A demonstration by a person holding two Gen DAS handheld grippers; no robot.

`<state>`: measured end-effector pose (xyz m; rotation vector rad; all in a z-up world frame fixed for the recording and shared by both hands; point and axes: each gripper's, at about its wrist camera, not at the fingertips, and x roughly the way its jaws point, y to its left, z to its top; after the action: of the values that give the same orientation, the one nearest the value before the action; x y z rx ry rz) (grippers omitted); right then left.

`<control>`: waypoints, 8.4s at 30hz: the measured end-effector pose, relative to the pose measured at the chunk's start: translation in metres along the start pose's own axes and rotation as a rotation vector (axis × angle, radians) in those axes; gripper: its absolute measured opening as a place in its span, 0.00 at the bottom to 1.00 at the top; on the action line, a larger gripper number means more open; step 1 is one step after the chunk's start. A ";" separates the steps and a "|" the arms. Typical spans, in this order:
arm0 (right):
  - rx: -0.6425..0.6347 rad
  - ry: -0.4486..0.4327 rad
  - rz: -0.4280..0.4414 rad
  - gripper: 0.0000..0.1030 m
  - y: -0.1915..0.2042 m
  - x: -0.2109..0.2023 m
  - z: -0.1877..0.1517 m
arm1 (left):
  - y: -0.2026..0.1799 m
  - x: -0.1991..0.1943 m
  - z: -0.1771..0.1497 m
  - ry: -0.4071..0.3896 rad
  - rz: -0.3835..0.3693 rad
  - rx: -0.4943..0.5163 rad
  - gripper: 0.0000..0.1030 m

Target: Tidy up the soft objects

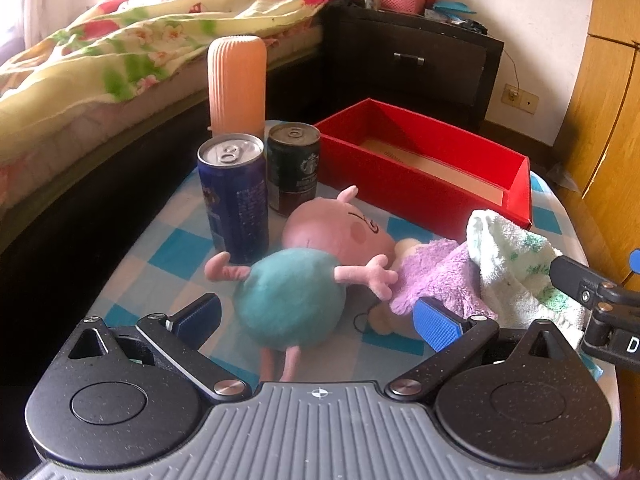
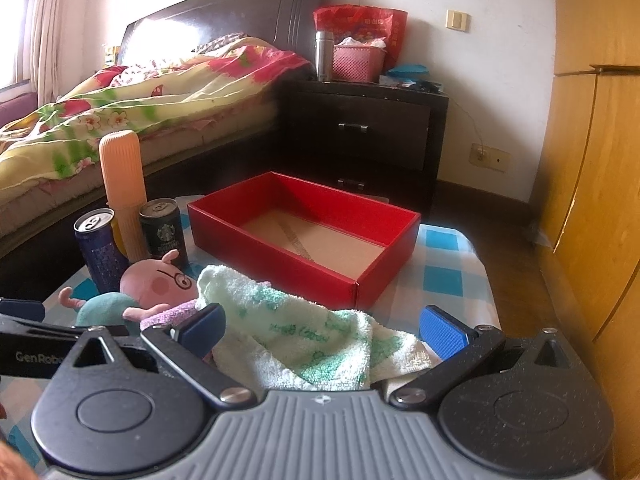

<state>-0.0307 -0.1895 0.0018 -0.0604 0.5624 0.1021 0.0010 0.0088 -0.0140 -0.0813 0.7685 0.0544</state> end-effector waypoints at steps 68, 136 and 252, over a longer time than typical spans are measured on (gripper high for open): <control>-0.099 0.199 0.084 0.82 -0.009 0.042 -0.013 | 0.003 -0.002 -0.022 0.158 -0.185 0.096 0.57; 0.346 -0.157 0.524 0.00 -0.060 -0.022 0.125 | -0.048 -0.034 0.115 -0.259 -0.309 0.042 0.58; 0.389 0.282 0.190 0.36 -0.113 0.028 -0.009 | -0.053 0.038 0.006 0.171 -0.264 0.270 0.20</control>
<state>0.0008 -0.3002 -0.0173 0.3626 0.8602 0.1688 0.0360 -0.0424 -0.0333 0.0711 0.9233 -0.3099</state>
